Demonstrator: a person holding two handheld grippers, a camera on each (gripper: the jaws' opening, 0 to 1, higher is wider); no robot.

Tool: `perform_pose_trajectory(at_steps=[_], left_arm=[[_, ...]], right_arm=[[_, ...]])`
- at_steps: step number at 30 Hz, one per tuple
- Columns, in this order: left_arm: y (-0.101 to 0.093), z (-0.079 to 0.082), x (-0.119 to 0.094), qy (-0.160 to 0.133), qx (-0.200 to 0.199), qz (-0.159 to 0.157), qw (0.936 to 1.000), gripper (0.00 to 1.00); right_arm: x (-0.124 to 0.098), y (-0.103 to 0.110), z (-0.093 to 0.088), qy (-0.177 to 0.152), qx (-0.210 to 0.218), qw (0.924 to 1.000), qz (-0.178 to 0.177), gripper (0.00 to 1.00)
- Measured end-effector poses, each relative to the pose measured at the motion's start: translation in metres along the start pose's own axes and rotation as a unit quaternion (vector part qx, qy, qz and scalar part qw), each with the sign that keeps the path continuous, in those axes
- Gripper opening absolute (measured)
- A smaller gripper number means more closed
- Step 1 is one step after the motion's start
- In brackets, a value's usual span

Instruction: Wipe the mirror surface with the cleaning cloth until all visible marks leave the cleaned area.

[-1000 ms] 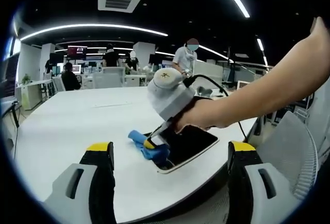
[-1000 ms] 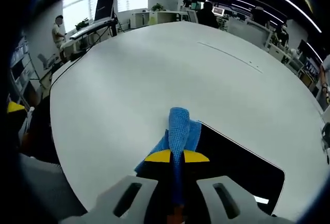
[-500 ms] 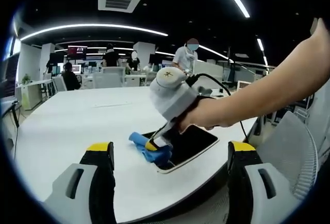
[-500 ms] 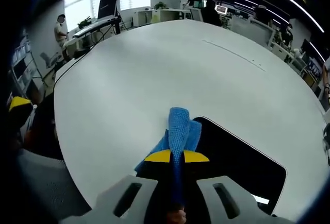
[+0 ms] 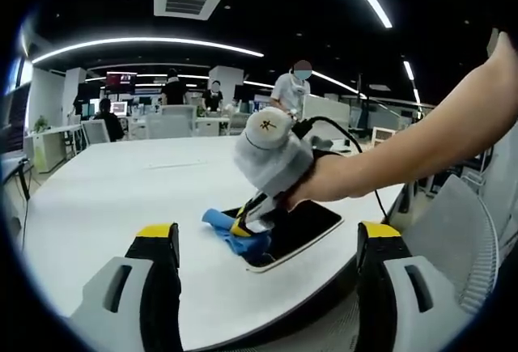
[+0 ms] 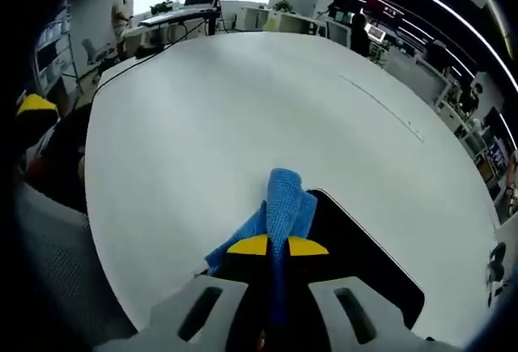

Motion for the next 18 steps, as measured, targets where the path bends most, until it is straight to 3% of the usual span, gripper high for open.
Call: perform_pose_trajectory(at_steps=[18], left_arm=[[-0.002, -0.001, 0.001, 0.005, 0.000, -0.001, 1.0000, 0.89]], right_arm=[[-0.018, -0.014, -0.023, -0.005, -0.005, 0.9999, -0.009, 0.00]])
Point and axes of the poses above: the point that each gripper's makers call its tool centre point, and the gripper's own axes: x roughly forward along the fingers, y roughly to its left, z roughly out of its top, the point moved 1 cm from there along -x, roughly backward along the fingers, and after that the axes turned 4 degrees about -x, right-handed, at the moved point
